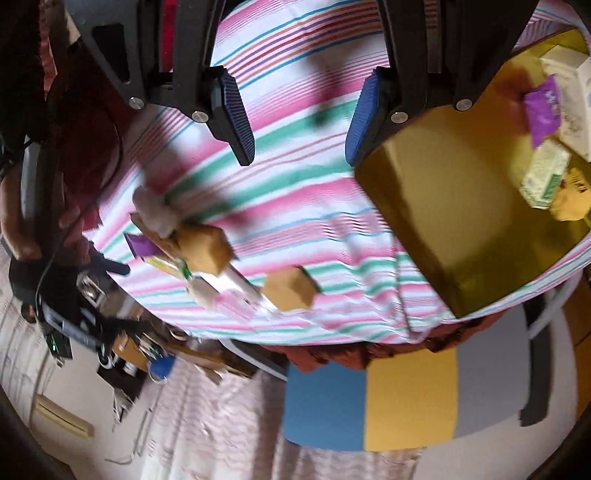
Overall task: Organize objects
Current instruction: 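Move both tools back over the remaining items, then grasp the orange sponge with the left tool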
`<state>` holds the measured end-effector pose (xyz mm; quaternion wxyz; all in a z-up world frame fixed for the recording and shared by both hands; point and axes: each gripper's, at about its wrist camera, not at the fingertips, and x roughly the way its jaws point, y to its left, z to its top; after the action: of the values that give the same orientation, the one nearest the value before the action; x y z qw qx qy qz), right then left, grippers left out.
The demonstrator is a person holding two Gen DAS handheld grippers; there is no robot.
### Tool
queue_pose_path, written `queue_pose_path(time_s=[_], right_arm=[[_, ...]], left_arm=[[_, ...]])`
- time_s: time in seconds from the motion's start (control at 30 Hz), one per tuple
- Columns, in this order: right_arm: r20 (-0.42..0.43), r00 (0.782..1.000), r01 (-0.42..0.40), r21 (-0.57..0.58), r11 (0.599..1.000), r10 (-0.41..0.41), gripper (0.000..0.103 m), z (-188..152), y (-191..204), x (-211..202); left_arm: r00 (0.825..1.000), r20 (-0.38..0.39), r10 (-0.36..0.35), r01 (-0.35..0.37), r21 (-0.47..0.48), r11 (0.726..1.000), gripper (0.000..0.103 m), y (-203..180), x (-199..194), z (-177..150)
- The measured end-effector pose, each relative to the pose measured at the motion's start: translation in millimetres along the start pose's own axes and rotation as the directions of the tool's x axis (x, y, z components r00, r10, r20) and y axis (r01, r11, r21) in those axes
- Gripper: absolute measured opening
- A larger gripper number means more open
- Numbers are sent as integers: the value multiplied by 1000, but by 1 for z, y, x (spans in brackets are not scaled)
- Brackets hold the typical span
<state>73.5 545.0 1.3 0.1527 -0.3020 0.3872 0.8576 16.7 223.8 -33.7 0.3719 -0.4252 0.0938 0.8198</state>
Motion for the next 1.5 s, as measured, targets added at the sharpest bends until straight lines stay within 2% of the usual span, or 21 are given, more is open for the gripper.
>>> queue_pose_path(time_s=[0.13, 0.33, 0.8, 1.0, 1.13, 1.37, 1.5], right_arm=[[-21, 999, -32, 33, 999, 33, 103, 0, -4, 4], [-19, 997, -76, 54, 996, 77, 103, -1, -9, 2], [-12, 991, -130, 98, 987, 131, 103, 0, -15, 0], [-22, 989, -144, 105, 984, 147, 103, 2, -17, 3], [-25, 988, -147, 108, 983, 150, 103, 2, -17, 4], [-28, 989, -140, 112, 984, 144, 102, 1, -18, 3], [-21, 990, -138, 151, 979, 143, 103, 2, -25, 3]], left_arm=[[999, -26, -36, 37, 29, 999, 52, -14, 14, 5], [996, -70, -53, 56, 45, 997, 52, -26, 39, 14], [990, -88, -108, 119, 132, 984, 52, -70, 84, 54], [982, -100, -158, 172, 144, 974, 53, -85, 103, 73], [976, -98, -195, 211, 189, 959, 63, -100, 112, 84], [975, -135, -174, 202, 237, 950, 65, -120, 142, 96], [980, -125, -152, 179, 248, 952, 66, -122, 154, 99]])
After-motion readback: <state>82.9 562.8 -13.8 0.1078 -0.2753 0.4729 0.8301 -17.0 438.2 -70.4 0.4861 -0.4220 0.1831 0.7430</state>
